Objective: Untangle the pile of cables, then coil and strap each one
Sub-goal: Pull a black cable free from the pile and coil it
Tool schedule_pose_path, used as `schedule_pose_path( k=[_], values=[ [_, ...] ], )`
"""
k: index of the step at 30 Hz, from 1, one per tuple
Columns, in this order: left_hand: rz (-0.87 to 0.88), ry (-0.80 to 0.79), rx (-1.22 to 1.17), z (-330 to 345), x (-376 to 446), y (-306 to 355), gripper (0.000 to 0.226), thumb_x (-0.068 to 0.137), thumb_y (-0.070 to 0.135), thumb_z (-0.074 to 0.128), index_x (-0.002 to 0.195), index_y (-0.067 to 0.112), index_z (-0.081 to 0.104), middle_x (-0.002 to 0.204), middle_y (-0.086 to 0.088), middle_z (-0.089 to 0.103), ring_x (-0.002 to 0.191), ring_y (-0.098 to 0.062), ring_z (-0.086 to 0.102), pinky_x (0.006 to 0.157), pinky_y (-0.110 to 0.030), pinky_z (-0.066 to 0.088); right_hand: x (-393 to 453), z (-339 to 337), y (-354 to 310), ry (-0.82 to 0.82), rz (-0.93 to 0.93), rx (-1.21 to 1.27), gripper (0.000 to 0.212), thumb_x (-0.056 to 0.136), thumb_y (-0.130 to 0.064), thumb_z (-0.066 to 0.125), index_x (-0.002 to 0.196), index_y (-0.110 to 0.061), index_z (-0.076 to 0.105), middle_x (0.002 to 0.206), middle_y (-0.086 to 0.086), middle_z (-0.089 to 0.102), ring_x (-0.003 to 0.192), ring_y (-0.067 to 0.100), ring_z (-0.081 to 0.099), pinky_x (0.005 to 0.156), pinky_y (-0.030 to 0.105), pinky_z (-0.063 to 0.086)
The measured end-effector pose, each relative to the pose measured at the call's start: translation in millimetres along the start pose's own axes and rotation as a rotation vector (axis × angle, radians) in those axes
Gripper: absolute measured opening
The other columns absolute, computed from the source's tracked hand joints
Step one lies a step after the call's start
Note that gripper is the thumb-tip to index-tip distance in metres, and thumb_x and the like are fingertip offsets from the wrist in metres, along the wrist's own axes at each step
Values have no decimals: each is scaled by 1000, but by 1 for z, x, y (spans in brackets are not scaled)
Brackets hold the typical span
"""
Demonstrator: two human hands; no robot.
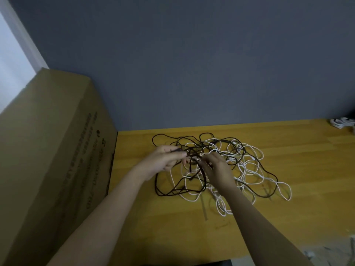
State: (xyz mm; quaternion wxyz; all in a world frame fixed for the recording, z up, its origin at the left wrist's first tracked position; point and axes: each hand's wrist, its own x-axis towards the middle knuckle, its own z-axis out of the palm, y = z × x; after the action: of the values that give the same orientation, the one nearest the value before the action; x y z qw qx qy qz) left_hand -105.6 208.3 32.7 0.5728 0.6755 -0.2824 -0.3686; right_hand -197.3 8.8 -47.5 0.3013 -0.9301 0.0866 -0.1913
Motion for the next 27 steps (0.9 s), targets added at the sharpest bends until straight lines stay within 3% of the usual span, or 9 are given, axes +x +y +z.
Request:
schedule_pose_path(
  k=[4, 6, 10, 13, 16, 18, 21, 24, 27],
  values=[
    [219, 174, -225, -1, 14, 52, 27, 93, 24, 51, 70, 17, 64, 45, 11, 28, 38, -6, 22, 39, -17, 22, 25, -17, -6, -1, 155, 149, 13, 91, -12, 62, 100, -18, 54, 95, -7, 55, 94, 21, 58, 69, 22, 45],
    [287, 213, -218, 0, 24, 82, 29, 99, 19, 46, 75, 12, 61, 46, 9, 27, 39, -7, 21, 40, -18, 21, 33, -27, -6, -2, 222, 60, 16, 93, -16, 60, 108, -15, 57, 102, -3, 59, 101, 23, 57, 70, 25, 43],
    [341, 207, -103, 13, 39, 124, 29, 102, 16, 42, 80, 7, 58, 44, 11, 26, 38, -5, 19, 40, -17, 18, 50, -56, -29, 190, 180, -40, 35, 86, -10, 60, 121, -15, 62, 135, 6, 46, 128, 28, 34, 101, 37, 32],
    [378, 208, -96, 25, 46, 144, 30, 102, 16, 41, 79, 8, 57, 42, 13, 27, 37, -4, 20, 40, -17, 18, 59, -77, -60, 156, 41, 109, 37, 84, -12, 56, 119, -24, 63, 124, 0, 47, 115, 16, 36, 97, 29, 32],
    [420, 230, -97, 28, 51, 164, 29, 102, 16, 41, 80, 8, 57, 43, 13, 28, 38, -4, 21, 41, -17, 20, 62, -92, -79, 71, 80, 420, 33, 92, -4, 49, 113, -25, 64, 111, 0, 53, 94, 8, 53, 78, 17, 44],
    [443, 229, -97, 27, 54, 178, 28, 103, 17, 40, 83, 8, 58, 44, 13, 28, 38, -4, 21, 41, -17, 22, 65, -102, -83, 73, 105, 495, 29, 95, -7, 50, 117, -20, 64, 115, 2, 56, 93, 4, 58, 78, 11, 46],
    [468, 194, -65, 29, 56, 198, 28, 103, 22, 41, 88, 8, 60, 46, 12, 28, 39, -5, 23, 42, -17, 25, 73, -120, -82, 84, 156, 660, 29, 94, -16, 57, 123, -12, 62, 118, 8, 64, 104, 10, 63, 86, 16, 50],
    [504, 192, -38, 33, 59, 215, 28, 103, 23, 40, 90, 8, 60, 47, 12, 29, 40, -5, 24, 42, -18, 26, 80, -137, -84, 119, 218, 803, 49, 83, -41, 66, 121, -9, 63, 112, 7, 69, 105, 17, 65, 90, 29, 53],
    [535, 231, -79, 32, 61, 228, 26, 103, 21, 40, 89, 9, 59, 46, 12, 28, 39, -5, 23, 42, -18, 24, 85, -150, -87, 178, 222, 765, 35, 84, -27, 70, 116, -12, 66, 101, 1, 73, 93, 9, 69, 77, 21, 55]
  ],
)
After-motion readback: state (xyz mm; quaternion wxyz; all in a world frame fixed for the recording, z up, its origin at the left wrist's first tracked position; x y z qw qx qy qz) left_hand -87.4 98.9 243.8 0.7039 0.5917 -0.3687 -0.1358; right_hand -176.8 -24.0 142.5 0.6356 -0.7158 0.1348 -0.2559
